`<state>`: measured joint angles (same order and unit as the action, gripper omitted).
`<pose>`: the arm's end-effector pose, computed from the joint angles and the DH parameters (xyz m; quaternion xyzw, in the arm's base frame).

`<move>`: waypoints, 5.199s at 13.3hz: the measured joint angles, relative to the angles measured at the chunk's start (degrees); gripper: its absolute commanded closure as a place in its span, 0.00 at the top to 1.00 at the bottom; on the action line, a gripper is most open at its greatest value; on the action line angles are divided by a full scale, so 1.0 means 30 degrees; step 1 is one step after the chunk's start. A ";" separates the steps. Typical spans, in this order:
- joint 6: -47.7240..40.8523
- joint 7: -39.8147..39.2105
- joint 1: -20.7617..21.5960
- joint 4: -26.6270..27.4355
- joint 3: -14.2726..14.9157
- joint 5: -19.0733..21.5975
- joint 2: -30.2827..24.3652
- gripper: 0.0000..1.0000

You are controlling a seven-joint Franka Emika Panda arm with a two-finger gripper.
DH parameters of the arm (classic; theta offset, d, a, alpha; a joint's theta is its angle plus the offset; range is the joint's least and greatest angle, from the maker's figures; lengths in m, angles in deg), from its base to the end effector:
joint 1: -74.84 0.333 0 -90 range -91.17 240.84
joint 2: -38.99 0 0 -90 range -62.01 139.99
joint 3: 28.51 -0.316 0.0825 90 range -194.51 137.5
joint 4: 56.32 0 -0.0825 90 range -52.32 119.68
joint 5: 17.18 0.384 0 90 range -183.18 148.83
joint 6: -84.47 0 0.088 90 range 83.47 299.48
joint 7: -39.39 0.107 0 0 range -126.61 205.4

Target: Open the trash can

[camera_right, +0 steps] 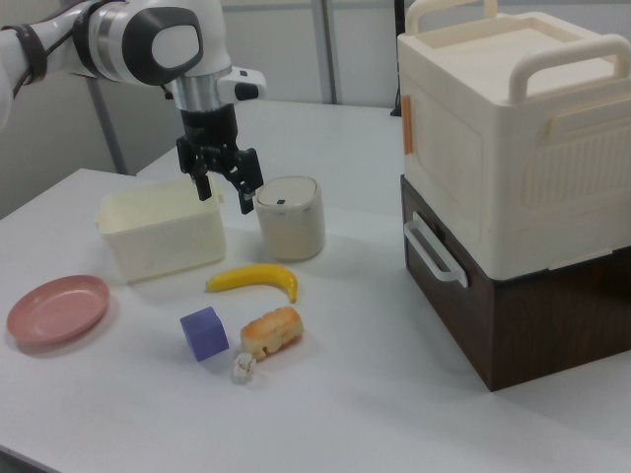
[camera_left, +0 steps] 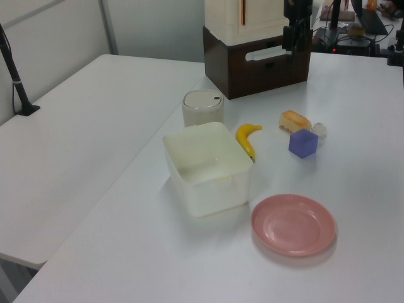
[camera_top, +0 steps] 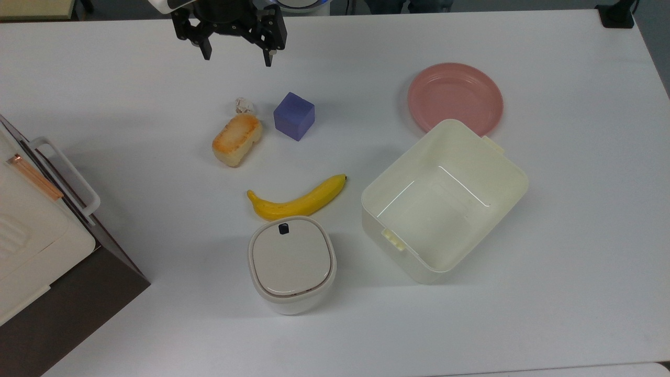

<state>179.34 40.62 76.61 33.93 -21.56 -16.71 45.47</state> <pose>0.5909 -0.0491 0.5653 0.9983 -0.0560 -0.0159 0.0022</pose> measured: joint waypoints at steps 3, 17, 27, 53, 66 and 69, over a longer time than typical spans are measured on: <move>0.0000 0.0000 0.0000 0.0000 0.0000 0.0000 0.0000 1.00; 0.4882 -0.1395 0.0092 0.0042 -0.0093 0.1893 0.1223 0.01; 1.3006 0.0356 0.0857 -0.2511 -0.0351 0.2053 0.6121 0.00; 0.4487 0.0753 0.0613 -0.3633 -0.0116 0.2051 0.4997 1.00; -0.0306 0.0486 0.0664 -0.3383 -0.0073 0.0607 0.2891 1.00; -0.0316 0.0486 0.0776 -0.2695 -0.0099 0.0601 0.2317 1.00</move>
<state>178.40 42.08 78.94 25.85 -21.85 -14.90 52.42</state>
